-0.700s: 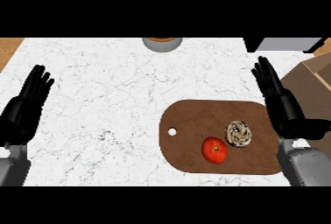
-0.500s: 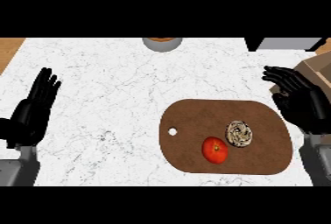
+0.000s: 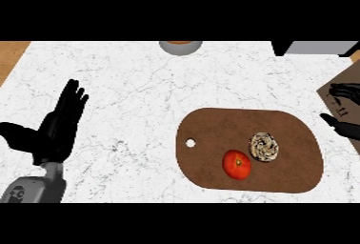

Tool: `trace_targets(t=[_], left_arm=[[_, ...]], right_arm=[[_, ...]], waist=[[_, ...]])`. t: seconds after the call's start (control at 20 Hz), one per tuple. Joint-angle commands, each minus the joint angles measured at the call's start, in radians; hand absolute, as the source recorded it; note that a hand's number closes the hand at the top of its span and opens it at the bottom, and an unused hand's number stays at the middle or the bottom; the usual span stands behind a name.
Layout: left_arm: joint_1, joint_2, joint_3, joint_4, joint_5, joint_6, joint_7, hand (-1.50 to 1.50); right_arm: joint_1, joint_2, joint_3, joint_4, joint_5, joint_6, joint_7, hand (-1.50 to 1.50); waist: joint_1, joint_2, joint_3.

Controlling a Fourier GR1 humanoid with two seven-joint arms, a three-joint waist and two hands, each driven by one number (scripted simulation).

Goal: Pick the cupcake from the cutting board and place it in the cardboard box

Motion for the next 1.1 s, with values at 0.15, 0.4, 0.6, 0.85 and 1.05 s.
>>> trace_targets(t=[0.15, 0.4, 0.6, 0.85, 1.05], left_arm=[[0.01, 0.0, 0.005, -0.023, -0.007, 0.012, 0.051, 0.0], [0.011, -0.015, -0.013, -0.047, -0.017, 0.027, 0.069, 0.0], [0.007, 0.009, 0.036, -0.019, 0.014, -0.015, 0.057, 0.0], [-0.034, 0.017, 0.058, -0.063, -0.002, -0.001, 0.133, 0.0], [0.044, -0.035, 0.019, -0.1, -0.051, 0.008, 0.099, 0.0]], right_arm=[[-0.065, -0.183, 0.073, 0.002, 0.119, 0.183, -0.074, -1.5], [-0.112, -0.333, 0.196, -0.074, 0.204, 0.388, 0.02, -1.5], [-0.132, -0.369, 0.23, -0.169, 0.182, 0.526, 0.129, -1.5], [-0.17, -0.253, 0.206, -0.256, 0.084, 0.576, 0.332, -1.5], [-0.152, -0.196, 0.165, -0.35, 0.026, 0.591, 0.453, -1.5]], waist=[[-0.009, -0.007, -0.002], [-0.006, -0.009, -0.004], [-0.022, -0.011, -0.004], [-0.021, -0.01, -0.002], [-0.019, -0.009, -0.002]])
